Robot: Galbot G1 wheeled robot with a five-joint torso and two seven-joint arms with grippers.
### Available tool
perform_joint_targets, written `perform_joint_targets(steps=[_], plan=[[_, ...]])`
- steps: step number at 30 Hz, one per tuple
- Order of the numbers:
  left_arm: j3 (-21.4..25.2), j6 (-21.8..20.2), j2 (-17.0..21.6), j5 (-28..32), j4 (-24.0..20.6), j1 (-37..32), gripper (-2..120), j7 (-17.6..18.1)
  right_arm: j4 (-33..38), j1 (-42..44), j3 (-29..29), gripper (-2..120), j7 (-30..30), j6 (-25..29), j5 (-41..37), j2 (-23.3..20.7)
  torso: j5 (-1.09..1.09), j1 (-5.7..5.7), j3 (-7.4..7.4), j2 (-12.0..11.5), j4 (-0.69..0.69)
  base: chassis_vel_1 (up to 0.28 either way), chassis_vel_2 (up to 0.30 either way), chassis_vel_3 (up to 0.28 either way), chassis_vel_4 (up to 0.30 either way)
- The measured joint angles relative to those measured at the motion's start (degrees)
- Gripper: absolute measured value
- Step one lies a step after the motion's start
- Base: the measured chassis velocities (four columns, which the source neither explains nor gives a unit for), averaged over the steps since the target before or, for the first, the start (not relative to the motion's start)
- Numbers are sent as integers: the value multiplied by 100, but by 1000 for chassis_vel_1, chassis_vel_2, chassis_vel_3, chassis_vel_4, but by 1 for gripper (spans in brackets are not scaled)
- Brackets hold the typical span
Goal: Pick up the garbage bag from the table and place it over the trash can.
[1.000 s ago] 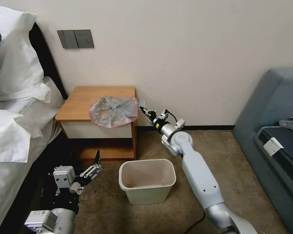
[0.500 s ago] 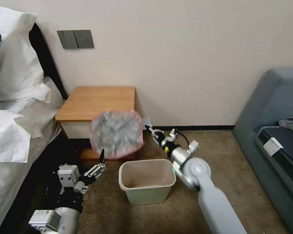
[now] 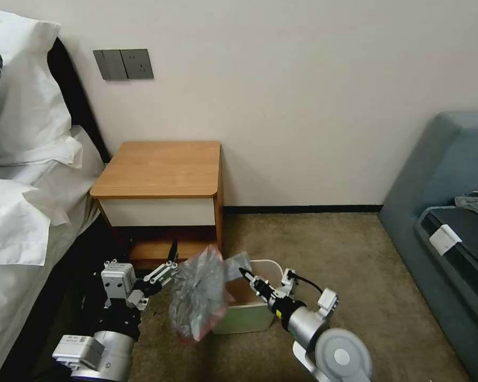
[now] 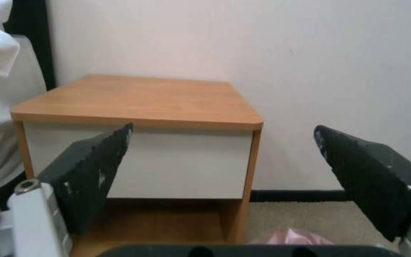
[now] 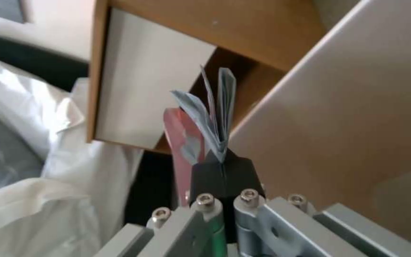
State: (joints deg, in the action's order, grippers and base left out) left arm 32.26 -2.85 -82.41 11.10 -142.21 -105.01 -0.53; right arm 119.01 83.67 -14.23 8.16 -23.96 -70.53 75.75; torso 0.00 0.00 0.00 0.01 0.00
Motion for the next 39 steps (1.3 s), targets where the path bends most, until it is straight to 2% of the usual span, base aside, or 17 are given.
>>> perform_joint_targets(steps=[2, 4, 6, 7, 9, 11, 15, 16, 18, 20, 22, 23, 25, 26, 27, 30, 39], plan=[[1, 1, 2, 3, 7, 4, 100, 0, -9, 0, -7, -2, 0, -3, 25, 2, 0, 0, 0, 0, 0, 0, 0, 0, 0], [2, 3, 5, 9, 21, 12, 100, 1, -34, 0, -21, 2, -9, -9, 101, 14, 0, 0, 0, 0, 0, 0, 0, 0, 0], [3, 9, 9, 21, 61, 32, 100, 4, -54, 12, -27, 14, -5, -10, 259, 35, 0, 0, 0, 0, 0, 0, 0, 0, 0], [3, 9, 9, 21, 61, 32, 100, 4, -54, 12, -27, 14, -5, -10, 259, 35, 0, 0, 0, 0, 0, 0, 0, 0, 0], [3, 14, 17, 33, 113, 59, 100, 7, 25, 46, -78, 25, 238, -10, 293, 31, 0, 0, 0, 0, 1, 0, 0, 0, 0], [1, 19, 19, 35, 142, 77, 100, 9, 76, 78, -144, 28, 315, -10, 293, 4, 0, 0, 0, 0, 1, 0, 0, 0, 0], [-18, 41, 37, 35, 182, 93, 100, 13, 299, 321, -491, 46, 354, -16, 282, -168, 1, 0, 0, -1, 0, 0, 0, 0, 0], [-18, 41, 37, 35, 182, 93, 100, 13, 299, 321, -491, 46, 354, -16, 282, -168, 1, 0, 0, -1, 0, 0, 0, 0, 0], [-37, 31, 94, 35, 191, 80, 100, 16, 443, 454, -685, 58, 352, -16, 280, -190, 0, 0, 0, -1, 0, 0, 0, 0, 0], [-54, 31, 112, 24, 211, 80, 100, 18, 504, 496, -755, 61, 349, -16, 278, -186, 1, 0, 0, -1, 0, 0, 0, 0, 0], [-103, 27, 120, -49, 283, 81, 100, 23, 603, 551, -888, 71, 345, -16, 269, -151, 0, 0, 0, -1, 0, 0, 0, 0, 0], [-103, 27, 120, -49, 283, 81, 100, 23, 603, 551, -888, 71, 345, -16, 269, -151, 0, 0, 0, -1, 0, 0, 0, 0, 0], [-141, 7, 101, -148, 346, 68, 100, 35, 618, 553, -957, 80, 334, -14, 275, -116, 1, 0, 0, -1, 0, 0, 0, 0, 0], [-164, -29, 89, -265, 400, 37, 100, 70, 618, 543, -1000, 86, 320, -7, 284, -84, 1, 0, 0, -1, 0, 0, 0, 0, 0], [-164, -29, 89, -265, 400, 37, 100, 70, 618, 543, -1000, 86, 320, -7, 284, -84, 1, 0, 0, -1, 0, 0, 0, 0, 0], [-224, -246, 92, -413, 476, -31, 100, 265, 588, 530, -1049, 98, 302, -3, 293, -8, 1, 0, 0, -1, 0, 0, 0, 0, 0], [-534, -634, 80, -709, 732, -50, 97, 688, 492, 562, -1119, 100, 235, 9, 329, 100, 0, 0, 0, -1, 0, 0, 0, 0, 0]])
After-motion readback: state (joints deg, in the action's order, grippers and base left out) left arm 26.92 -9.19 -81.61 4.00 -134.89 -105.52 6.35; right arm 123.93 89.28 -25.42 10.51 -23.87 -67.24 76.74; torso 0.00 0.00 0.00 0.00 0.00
